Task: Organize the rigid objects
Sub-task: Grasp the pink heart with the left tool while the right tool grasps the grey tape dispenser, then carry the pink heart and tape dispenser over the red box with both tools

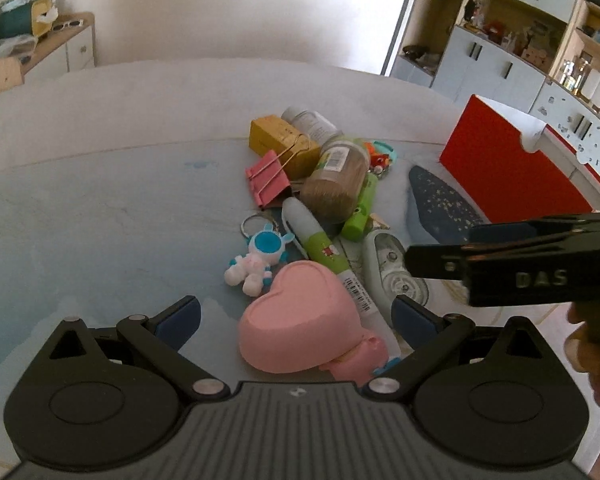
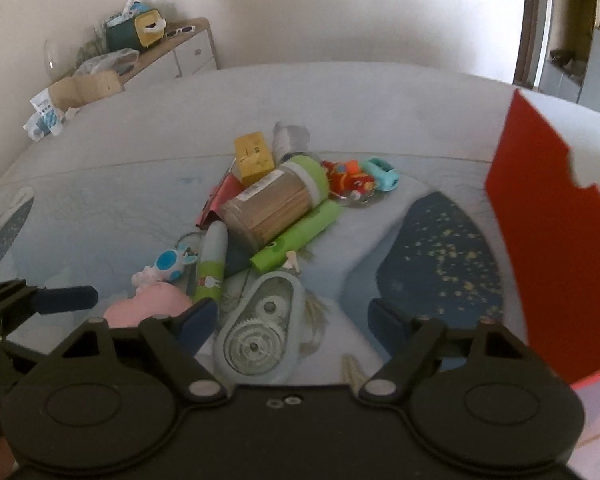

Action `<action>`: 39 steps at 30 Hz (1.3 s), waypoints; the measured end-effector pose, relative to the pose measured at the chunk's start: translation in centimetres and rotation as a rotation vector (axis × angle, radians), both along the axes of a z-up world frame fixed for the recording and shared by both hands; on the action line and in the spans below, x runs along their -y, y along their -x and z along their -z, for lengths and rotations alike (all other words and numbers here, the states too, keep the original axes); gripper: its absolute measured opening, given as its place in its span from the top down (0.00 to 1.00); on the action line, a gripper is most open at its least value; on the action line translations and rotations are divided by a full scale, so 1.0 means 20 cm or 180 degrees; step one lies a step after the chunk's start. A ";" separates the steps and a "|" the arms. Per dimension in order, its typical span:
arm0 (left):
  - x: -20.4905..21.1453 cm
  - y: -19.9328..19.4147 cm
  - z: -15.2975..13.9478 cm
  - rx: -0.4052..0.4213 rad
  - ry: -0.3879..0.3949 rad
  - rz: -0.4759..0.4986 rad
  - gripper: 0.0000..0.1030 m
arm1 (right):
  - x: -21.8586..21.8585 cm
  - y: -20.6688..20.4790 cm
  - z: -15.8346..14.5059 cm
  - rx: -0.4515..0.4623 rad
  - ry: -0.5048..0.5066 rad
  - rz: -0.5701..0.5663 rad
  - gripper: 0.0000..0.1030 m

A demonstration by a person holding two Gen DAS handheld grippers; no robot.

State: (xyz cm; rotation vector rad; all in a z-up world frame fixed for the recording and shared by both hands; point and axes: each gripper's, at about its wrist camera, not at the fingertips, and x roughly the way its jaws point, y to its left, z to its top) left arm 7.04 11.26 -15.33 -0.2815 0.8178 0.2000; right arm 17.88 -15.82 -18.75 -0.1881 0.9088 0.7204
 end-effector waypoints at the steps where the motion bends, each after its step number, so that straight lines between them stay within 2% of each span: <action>1: -0.01 0.00 0.00 -0.0013 0.0000 -0.0014 0.02 | -0.02 -0.01 0.01 -0.0010 0.0034 0.0001 0.22; 10: -0.03 -0.03 0.03 -0.0129 0.0050 -0.0058 0.11 | -0.12 -0.03 0.07 -0.0096 0.0253 0.0015 0.32; 12: -0.03 -0.03 0.04 -0.0127 0.0065 -0.0042 0.17 | -0.12 -0.03 0.08 -0.0139 0.0272 0.0023 0.34; 19: -0.03 -0.05 0.03 -0.0131 0.0106 0.0015 0.28 | -0.13 -0.02 0.09 -0.0151 0.0303 0.0016 0.41; 21: -0.02 -0.05 0.03 -0.0126 0.0100 0.0054 0.33 | -0.14 -0.01 0.09 -0.0131 0.0309 0.0015 0.52; 29: -0.03 -0.05 0.01 -0.0130 0.0100 0.0066 0.34 | -0.11 0.00 0.07 -0.0112 0.0303 0.0040 0.56; 39: -0.01 -0.01 -0.05 -0.0052 0.0081 0.0129 0.34 | 0.00 0.09 -0.06 0.0035 0.0167 0.0174 0.57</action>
